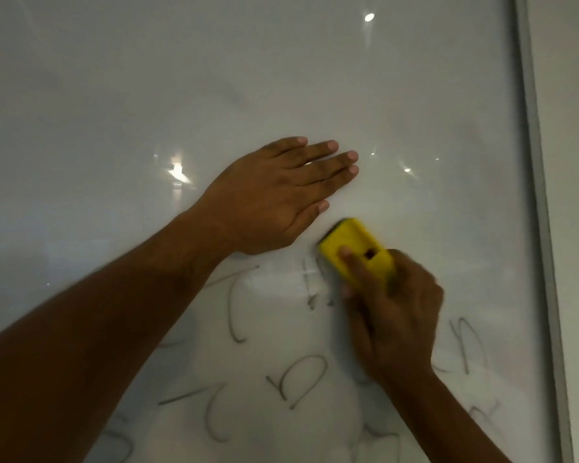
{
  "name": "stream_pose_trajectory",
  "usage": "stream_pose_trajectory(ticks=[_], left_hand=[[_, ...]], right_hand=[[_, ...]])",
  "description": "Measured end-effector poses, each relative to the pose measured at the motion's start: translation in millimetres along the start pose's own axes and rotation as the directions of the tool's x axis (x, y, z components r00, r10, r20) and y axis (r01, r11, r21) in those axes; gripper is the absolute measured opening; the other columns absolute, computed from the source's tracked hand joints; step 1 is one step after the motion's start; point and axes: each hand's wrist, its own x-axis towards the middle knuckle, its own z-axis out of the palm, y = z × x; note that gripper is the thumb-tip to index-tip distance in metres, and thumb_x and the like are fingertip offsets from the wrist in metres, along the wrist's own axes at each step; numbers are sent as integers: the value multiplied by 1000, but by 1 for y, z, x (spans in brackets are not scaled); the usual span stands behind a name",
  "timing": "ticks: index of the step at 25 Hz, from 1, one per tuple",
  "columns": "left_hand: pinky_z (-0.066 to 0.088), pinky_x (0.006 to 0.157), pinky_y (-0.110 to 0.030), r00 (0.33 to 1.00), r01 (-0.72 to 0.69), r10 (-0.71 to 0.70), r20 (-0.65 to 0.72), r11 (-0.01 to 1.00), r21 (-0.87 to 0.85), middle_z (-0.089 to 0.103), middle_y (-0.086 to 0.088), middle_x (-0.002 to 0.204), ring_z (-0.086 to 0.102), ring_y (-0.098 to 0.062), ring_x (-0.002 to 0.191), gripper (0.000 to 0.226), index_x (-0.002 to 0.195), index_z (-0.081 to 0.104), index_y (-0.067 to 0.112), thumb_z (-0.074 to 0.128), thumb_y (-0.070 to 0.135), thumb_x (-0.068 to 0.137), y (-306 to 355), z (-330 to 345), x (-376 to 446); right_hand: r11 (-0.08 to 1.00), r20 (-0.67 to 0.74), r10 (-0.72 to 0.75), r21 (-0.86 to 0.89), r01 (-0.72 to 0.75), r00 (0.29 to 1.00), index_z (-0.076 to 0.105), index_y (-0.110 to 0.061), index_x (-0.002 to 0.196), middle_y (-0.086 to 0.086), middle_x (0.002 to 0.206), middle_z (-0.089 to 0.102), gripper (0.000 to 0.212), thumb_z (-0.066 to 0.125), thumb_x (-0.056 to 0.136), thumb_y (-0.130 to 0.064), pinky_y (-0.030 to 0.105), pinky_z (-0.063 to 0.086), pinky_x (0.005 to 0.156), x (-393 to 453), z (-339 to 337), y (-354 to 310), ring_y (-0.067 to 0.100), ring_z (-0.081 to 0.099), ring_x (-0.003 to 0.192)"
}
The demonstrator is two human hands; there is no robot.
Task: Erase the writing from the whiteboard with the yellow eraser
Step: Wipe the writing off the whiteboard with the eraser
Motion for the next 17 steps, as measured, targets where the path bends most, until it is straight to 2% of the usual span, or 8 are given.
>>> stream_pose_trajectory(ticks=[2, 5, 8, 9, 12, 13, 16, 17], left_hand=[[27, 130, -43, 1000, 14, -13, -11, 1000, 11, 34, -5, 171, 33, -23, 159, 57, 165, 36, 13, 28, 35, 113, -8, -5, -11], [25, 131, -44, 999, 37, -38, 14, 999, 27, 31, -6, 172, 30, -24, 160, 58, 166, 32, 13, 25, 36, 113, -17, -14, -29], [26, 131, -45, 999, 24, -25, 31, 999, 42, 30, -7, 173, 29, -25, 160, 58, 166, 31, 12, 25, 35, 113, -24, -23, -47], [26, 131, -44, 999, 25, -27, 39, 999, 46, 29, -6, 173, 29, -25, 161, 58, 167, 30, 13, 25, 35, 114, -27, -25, -53], [25, 131, -43, 997, 55, -59, 52, 996, 65, 28, -5, 174, 27, -24, 161, 57, 167, 29, 13, 25, 35, 114, -33, -34, -71], [25, 131, -42, 997, 59, -62, 51, 996, 68, 28, -5, 174, 27, -23, 161, 57, 167, 29, 13, 25, 36, 114, -34, -37, -76], [25, 131, -41, 995, 78, -82, 62, 994, 74, 28, -4, 174, 27, -21, 161, 56, 167, 29, 14, 26, 35, 115, -39, -47, -96], [25, 132, -41, 992, 99, -105, 72, 992, 82, 27, -4, 174, 26, -21, 162, 56, 167, 29, 14, 26, 35, 115, -42, -51, -105]], right_hand=[[982, 40, -184, -24, 185, 982, 44, -29, 148, 23, 130, 49, 47, 47, 101, -33, 46, 40, 85, 7, -1, 5, 39, 51, 108], [941, -47, 335, 58, -332, 941, 38, -35, 149, 26, 132, 49, 47, 45, 102, -38, 50, 40, 91, 21, 4, -7, 41, 48, 113], [994, 5, -107, -5, 107, 994, 50, -29, 146, 22, 136, 46, 43, 49, 104, -36, 46, 40, 90, 1, 8, -40, 39, 50, 115], [988, 11, -154, -8, 154, 988, 52, -27, 146, 21, 137, 45, 43, 49, 104, -35, 46, 40, 90, 4, 8, -37, 40, 49, 116], [953, -71, 299, 71, -294, 952, 47, -27, 147, 19, 139, 41, 47, 48, 100, -32, 45, 34, 91, 18, 10, -54, 38, 43, 118], [966, -32, 254, 60, -252, 967, 46, -28, 148, 20, 138, 41, 49, 48, 99, -32, 45, 34, 91, 10, 13, -72, 38, 44, 118], [959, 90, -282, 1, 283, 955, 49, -28, 148, 24, 134, 48, 54, 53, 94, -26, 46, 41, 85, -13, 11, -99, 42, 55, 108], [972, 80, -233, 0, 234, 969, 50, -27, 148, 25, 133, 49, 54, 55, 94, -24, 47, 42, 84, -8, 12, -92, 44, 56, 107]])
